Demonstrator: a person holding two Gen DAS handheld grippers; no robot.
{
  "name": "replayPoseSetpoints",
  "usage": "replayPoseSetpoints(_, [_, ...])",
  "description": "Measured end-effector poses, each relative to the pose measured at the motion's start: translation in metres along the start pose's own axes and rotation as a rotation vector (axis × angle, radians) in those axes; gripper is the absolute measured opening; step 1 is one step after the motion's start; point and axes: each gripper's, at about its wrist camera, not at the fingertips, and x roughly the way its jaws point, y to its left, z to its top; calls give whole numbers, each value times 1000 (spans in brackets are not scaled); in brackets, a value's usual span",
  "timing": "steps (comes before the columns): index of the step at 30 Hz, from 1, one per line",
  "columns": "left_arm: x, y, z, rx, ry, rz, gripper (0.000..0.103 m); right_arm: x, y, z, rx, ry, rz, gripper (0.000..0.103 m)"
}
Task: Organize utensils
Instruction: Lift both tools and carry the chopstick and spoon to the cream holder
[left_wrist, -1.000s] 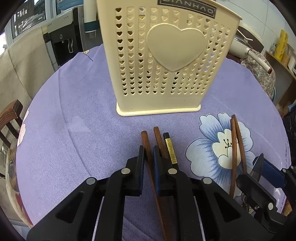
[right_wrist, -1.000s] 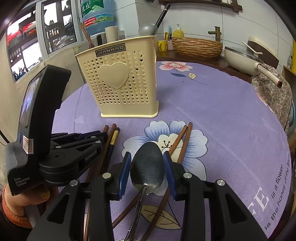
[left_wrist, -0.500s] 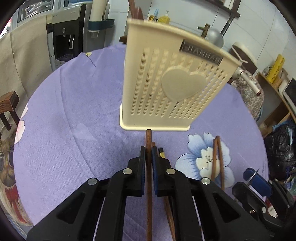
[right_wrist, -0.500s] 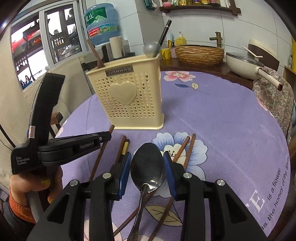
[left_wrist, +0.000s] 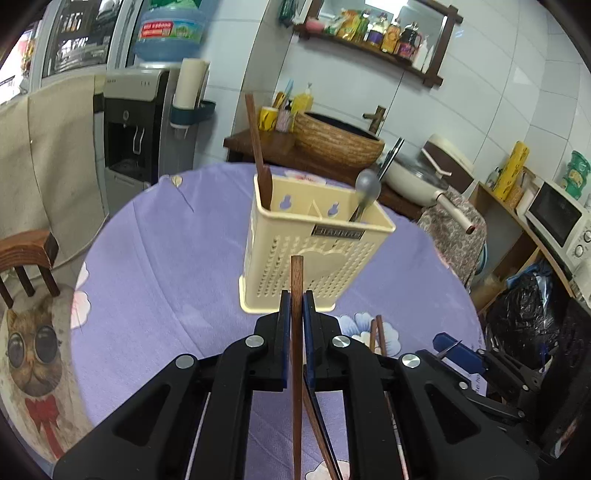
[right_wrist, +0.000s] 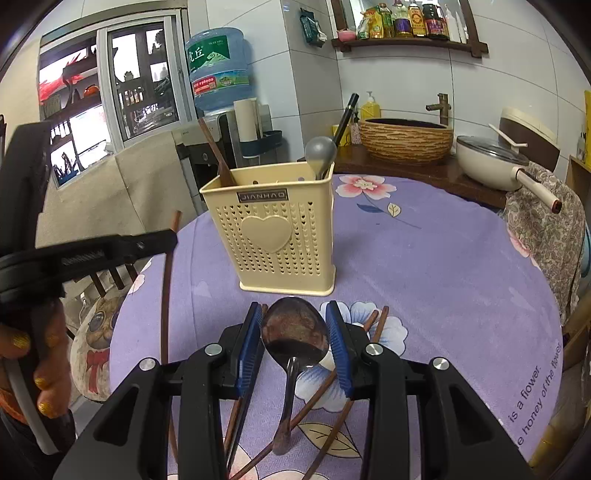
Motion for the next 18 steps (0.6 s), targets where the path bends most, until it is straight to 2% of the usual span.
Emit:
replayPoseSetpoints(7, [-23,0,14,-3,-51,-9,7,0,4,4,-21,2,-4,35])
replayPoseSetpoints(18, [-35,-2,24,6,-90,3,7,-2,8,7,-32,-5,-7,35])
